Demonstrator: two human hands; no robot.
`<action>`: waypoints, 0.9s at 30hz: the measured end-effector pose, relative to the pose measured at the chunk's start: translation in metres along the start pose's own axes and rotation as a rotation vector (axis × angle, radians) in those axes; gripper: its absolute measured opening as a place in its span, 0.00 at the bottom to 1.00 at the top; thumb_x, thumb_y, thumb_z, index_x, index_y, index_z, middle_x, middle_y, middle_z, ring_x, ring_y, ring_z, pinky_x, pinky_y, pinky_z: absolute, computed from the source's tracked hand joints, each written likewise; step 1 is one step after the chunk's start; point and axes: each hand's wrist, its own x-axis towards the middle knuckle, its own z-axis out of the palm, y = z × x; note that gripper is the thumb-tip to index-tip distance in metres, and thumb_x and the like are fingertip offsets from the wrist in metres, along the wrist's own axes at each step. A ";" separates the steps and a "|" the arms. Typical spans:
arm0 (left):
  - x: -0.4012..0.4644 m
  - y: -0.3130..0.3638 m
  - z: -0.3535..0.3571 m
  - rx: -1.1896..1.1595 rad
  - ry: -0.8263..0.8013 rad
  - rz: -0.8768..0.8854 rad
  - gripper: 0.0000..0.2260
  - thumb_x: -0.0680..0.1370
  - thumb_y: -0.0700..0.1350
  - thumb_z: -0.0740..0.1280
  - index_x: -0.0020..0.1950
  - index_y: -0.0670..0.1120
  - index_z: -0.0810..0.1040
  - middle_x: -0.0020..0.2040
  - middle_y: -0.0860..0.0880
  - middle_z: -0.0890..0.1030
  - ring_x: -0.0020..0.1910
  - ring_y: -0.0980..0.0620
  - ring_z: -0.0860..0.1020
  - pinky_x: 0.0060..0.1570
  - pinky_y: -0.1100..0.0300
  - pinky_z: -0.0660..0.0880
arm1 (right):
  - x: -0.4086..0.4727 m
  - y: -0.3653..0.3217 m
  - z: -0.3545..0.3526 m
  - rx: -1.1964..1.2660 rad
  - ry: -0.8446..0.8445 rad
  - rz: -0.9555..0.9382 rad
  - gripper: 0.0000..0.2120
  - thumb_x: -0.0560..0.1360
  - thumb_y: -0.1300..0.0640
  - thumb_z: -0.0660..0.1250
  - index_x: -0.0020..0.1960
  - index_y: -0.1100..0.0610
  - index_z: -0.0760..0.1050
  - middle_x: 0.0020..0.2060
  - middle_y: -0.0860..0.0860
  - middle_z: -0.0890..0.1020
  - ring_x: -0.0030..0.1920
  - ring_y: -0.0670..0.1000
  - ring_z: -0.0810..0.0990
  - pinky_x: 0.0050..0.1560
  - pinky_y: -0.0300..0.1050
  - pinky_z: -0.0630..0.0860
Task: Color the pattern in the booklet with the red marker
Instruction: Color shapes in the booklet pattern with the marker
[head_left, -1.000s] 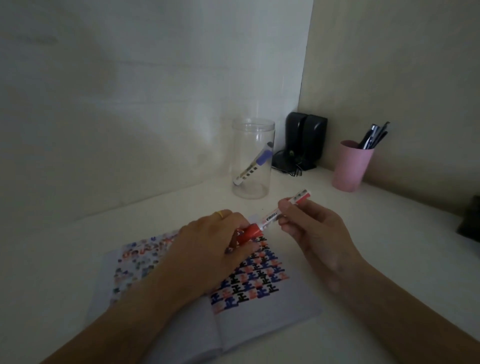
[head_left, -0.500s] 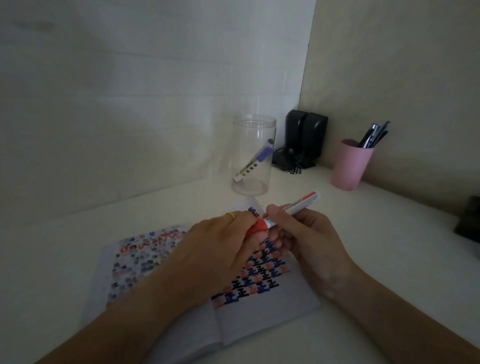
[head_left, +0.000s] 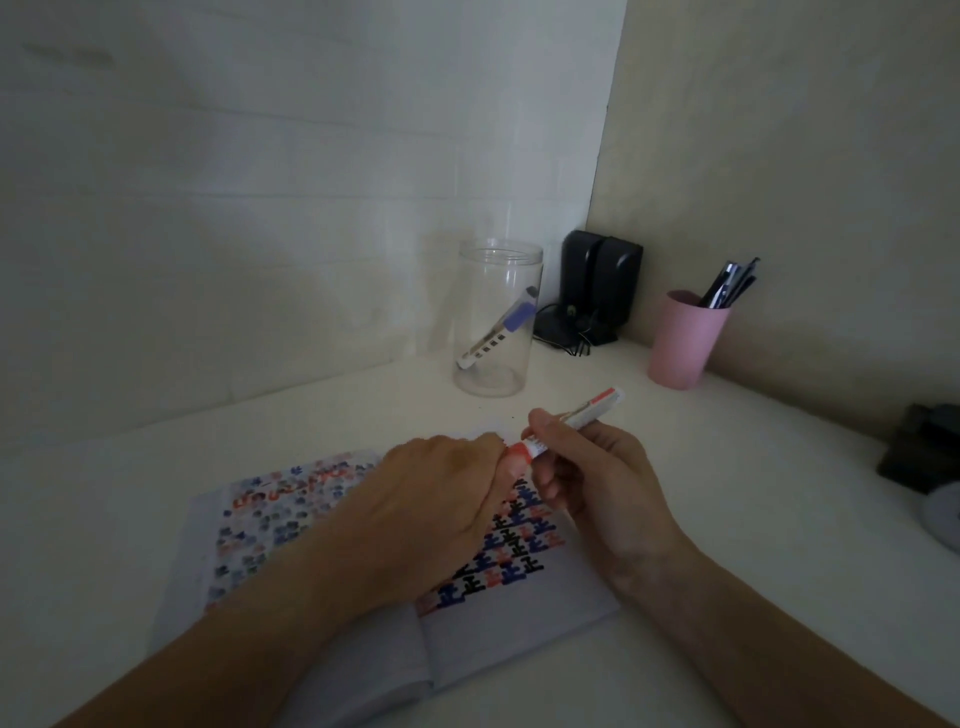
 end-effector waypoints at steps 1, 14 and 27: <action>-0.002 -0.002 -0.002 0.083 0.016 0.017 0.18 0.83 0.58 0.46 0.42 0.52 0.67 0.29 0.55 0.71 0.24 0.56 0.70 0.25 0.59 0.68 | 0.005 -0.003 -0.007 0.021 0.096 0.029 0.12 0.78 0.55 0.70 0.38 0.61 0.80 0.25 0.51 0.75 0.24 0.47 0.70 0.25 0.37 0.68; -0.008 -0.030 0.002 0.019 -0.065 -0.001 0.25 0.79 0.67 0.48 0.59 0.55 0.77 0.50 0.55 0.80 0.46 0.56 0.74 0.47 0.57 0.75 | -0.005 -0.025 -0.030 -0.162 0.066 -0.003 0.09 0.76 0.58 0.72 0.46 0.65 0.83 0.31 0.56 0.81 0.30 0.51 0.77 0.30 0.41 0.74; -0.008 -0.040 0.013 -0.018 -0.081 0.009 0.25 0.78 0.68 0.49 0.53 0.54 0.79 0.51 0.56 0.80 0.47 0.56 0.75 0.49 0.54 0.76 | -0.049 -0.002 -0.040 -0.462 0.007 -0.081 0.04 0.72 0.72 0.72 0.39 0.67 0.82 0.28 0.59 0.82 0.29 0.53 0.79 0.31 0.43 0.78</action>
